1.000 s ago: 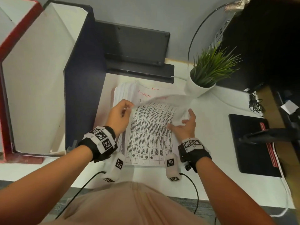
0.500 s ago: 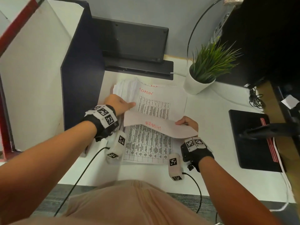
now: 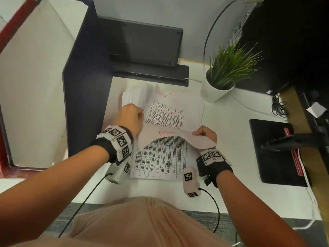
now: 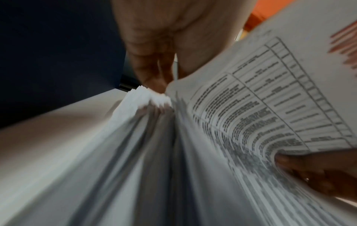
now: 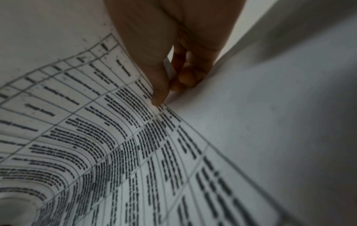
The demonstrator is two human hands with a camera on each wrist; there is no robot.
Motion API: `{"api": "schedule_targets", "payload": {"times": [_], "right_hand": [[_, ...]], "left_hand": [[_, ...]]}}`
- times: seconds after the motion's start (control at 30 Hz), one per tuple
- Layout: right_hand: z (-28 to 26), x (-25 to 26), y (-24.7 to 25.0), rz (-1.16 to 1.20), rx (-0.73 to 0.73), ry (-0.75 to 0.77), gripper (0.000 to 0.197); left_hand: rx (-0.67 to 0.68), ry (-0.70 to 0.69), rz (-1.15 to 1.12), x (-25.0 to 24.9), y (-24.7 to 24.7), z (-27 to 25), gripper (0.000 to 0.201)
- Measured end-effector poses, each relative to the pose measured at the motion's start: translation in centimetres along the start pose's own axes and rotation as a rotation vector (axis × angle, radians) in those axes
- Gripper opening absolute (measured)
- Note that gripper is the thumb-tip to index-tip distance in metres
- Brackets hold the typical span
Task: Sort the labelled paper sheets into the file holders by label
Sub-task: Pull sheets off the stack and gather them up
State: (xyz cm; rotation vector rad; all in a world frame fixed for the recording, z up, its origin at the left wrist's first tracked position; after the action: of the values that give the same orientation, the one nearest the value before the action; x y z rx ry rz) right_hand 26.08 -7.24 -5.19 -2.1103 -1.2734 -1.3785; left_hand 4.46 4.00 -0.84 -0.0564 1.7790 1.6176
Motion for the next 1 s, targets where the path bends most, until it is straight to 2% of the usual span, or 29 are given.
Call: {"api": "schedule_targets", "payload": {"times": [0.07, 0.13, 0.17, 0.23, 0.3, 0.37, 0.47, 0.5, 0.53, 0.6, 0.63, 0.9, 0.93, 1.0], "right_hand": [[0.0, -0.1, -0.1, -0.147, -0.065, 0.085, 0.032], [0.0, -0.2, -0.4, -0.134, -0.135, 0.047, 0.031], [0.0, -0.2, -0.4, -0.076, -0.142, -0.007, 0.041], [-0.2, -0.1, -0.5, 0.009, -0.143, -0.052, 0.076], [-0.1, -0.2, -0.3, 0.010, -0.130, -0.016, 0.084], [0.0, -0.2, -0.2, -0.022, -0.089, -0.051, 0.073], [0.2, -0.3, 0.0, -0.129, -0.066, -0.124, 0.032], [0.2, -0.3, 0.0, -0.132, -0.043, -0.136, 0.014], [0.2, -0.2, 0.1, -0.097, -0.015, -0.131, 0.015], [0.2, -0.4, 0.2, 0.144, 0.036, -0.162, 0.044], [0.4, -0.6, 0.3, 0.225, 0.039, -0.185, 0.047], [0.2, -0.6, 0.4, 0.153, 0.061, -0.099, 0.042], [0.2, -0.6, 0.5, 0.149, 0.055, -0.094, 0.042], [0.3, -0.7, 0.5, 0.090, 0.045, -0.049, 0.042]], "left_hand": [[-0.146, -0.163, -0.115, -0.4, -0.1, -0.9, 0.021], [-0.210, -0.196, -0.296, -0.5, -0.3, -1.7, 0.021], [-0.217, -0.159, -0.377, -0.5, -0.5, -1.9, 0.019], [-0.199, -0.046, -0.532, -0.1, -0.9, -1.9, 0.021], [-0.180, 0.045, -0.638, 0.3, -1.0, -1.7, 0.027], [-0.143, 0.095, -0.679, 0.5, -0.8, -1.4, 0.031], [-0.091, 0.112, -0.743, 0.5, -0.2, -1.0, 0.037], [-0.096, 0.135, -0.755, 0.7, -0.1, -0.8, 0.036], [-0.108, 0.179, -0.744, 0.9, 0.1, -0.5, 0.033], [-0.144, 0.277, -0.709, 1.6, 0.2, 0.3, 0.018], [-0.145, 0.321, -0.687, 2.0, 0.2, 0.7, 0.010], [0.071, 0.651, -0.621, 3.8, 0.7, 2.9, 0.056], [0.094, 0.654, -0.562, 3.7, 0.8, 3.1, 0.061], [0.160, 0.561, -0.366, 3.1, 0.8, 3.3, 0.059]]}}
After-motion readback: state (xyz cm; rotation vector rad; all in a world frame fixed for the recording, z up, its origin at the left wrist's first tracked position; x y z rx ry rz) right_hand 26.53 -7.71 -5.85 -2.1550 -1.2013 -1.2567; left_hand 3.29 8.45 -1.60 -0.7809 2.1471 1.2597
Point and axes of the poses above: each hand's wrist, its own z-axis towards the middle knuckle, its own y-axis out of the back of the hand, x = y × z, the point moved 1 cm from there along z, towards the middle knuckle, and after that the axes turned 13 degrees about -y, right-handed, at the moved point
